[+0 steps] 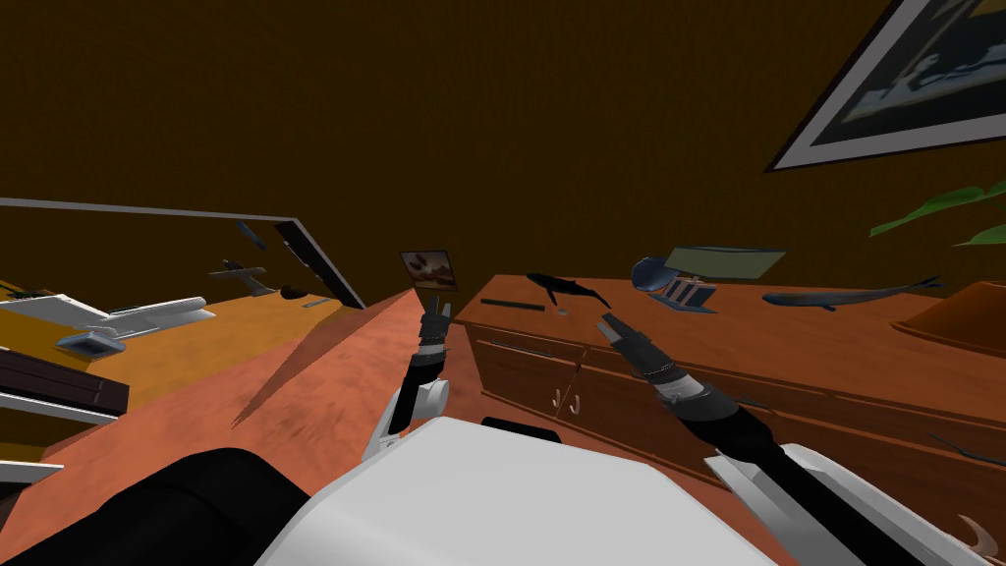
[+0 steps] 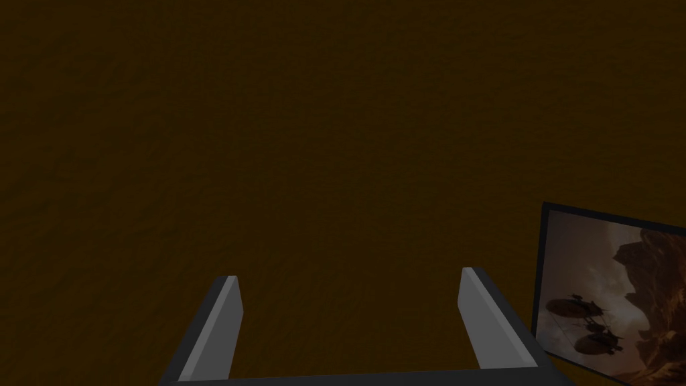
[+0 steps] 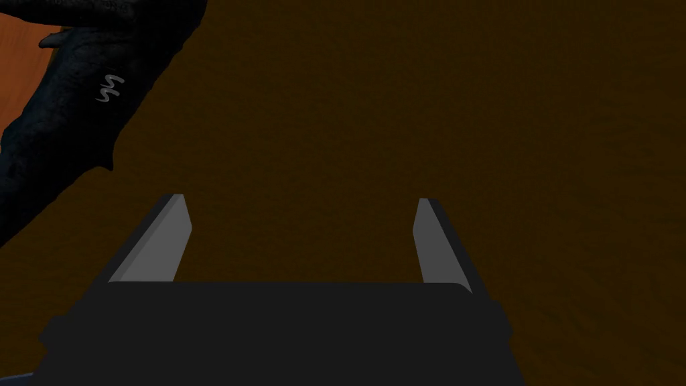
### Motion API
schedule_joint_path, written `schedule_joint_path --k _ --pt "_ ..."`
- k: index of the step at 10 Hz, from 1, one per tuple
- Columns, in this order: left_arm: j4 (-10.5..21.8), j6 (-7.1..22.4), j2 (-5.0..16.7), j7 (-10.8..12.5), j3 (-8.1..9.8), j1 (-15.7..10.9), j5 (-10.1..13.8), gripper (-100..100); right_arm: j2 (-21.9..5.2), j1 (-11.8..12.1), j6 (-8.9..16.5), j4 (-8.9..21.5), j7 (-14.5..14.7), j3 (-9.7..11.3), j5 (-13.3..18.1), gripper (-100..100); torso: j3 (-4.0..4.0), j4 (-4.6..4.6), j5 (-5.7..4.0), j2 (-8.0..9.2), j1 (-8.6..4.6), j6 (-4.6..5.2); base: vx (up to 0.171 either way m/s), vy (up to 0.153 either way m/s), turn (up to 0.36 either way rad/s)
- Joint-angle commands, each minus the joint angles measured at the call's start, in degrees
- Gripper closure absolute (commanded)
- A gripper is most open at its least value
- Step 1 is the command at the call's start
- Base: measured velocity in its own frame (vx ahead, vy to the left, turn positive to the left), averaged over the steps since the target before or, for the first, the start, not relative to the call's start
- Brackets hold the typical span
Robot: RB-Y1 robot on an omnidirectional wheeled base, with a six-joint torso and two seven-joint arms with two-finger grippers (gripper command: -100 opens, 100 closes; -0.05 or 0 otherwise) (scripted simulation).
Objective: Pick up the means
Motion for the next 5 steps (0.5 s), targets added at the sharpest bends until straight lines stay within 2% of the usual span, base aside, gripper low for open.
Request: schedule_joint_path --k 1,3,4,5 --pt "0.0 0.0 0.0 0.0 0.00 0.0 0.0 0 -2.9 0.5 1.1 0.4 -1.2 -0.1 -0.4 -100 0.00 0.00 0.00 0.00 0.00 0.00 0.000 0.003 0.052" --pt "0.0 0.0 0.0 0.0 0.00 0.0 0.0 0 -5.1 0.5 1.1 0.4 -1.2 -0.1 -0.4 -100 0.00 0.00 0.00 0.00 0.00 0.00 0.000 0.001 0.015" --pt "0.0 0.0 0.0 0.0 0.00 0.0 0.0 0 -7.4 1.0 2.3 0.8 -2.4 -0.3 -0.8 -100 0.00 0.00 0.00 0.00 0.00 0.00 0.000 0.004 0.043" --pt "0.0 0.0 0.0 0.0 0.00 0.0 0.0 0 -9.0 1.0 2.3 0.8 -2.4 -0.3 -0.8 -100 0.00 0.00 0.00 0.00 0.01 -0.01 -0.001 0.003 0.038"
